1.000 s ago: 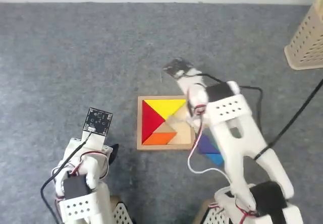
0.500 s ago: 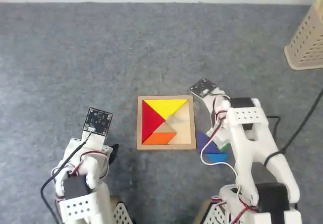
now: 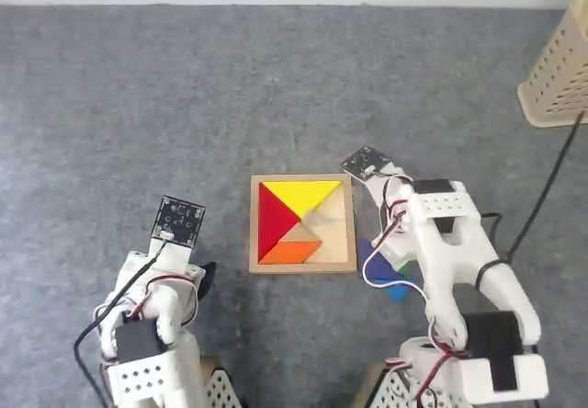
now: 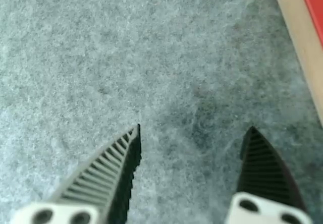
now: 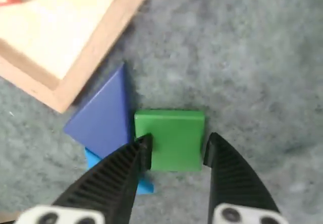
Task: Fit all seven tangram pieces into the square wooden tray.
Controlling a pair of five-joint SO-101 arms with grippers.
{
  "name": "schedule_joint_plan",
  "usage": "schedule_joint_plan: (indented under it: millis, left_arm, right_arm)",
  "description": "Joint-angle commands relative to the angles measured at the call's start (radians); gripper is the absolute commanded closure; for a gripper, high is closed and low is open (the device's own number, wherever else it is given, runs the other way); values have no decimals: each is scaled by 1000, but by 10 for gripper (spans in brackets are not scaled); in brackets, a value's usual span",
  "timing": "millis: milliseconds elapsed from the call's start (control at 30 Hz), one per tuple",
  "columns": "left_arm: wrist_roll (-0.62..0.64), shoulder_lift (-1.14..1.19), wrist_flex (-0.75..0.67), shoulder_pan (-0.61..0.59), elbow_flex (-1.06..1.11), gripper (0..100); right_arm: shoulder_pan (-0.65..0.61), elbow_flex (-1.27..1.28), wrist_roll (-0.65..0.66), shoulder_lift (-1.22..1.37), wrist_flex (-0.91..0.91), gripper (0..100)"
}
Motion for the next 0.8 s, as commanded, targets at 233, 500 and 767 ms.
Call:
schedule_joint_plan:
  millis: [233, 500, 767]
  left_arm:
    - [6, -17, 2, 3, -13, 701]
    - [6, -17, 2, 3, -13, 701]
    - [6, -17, 2, 3, -13, 701]
  right_arm:
    - [12, 3, 41, 54, 38, 663]
    - [15, 8, 35, 54, 45, 758]
    - [8, 35, 25, -53, 90, 738]
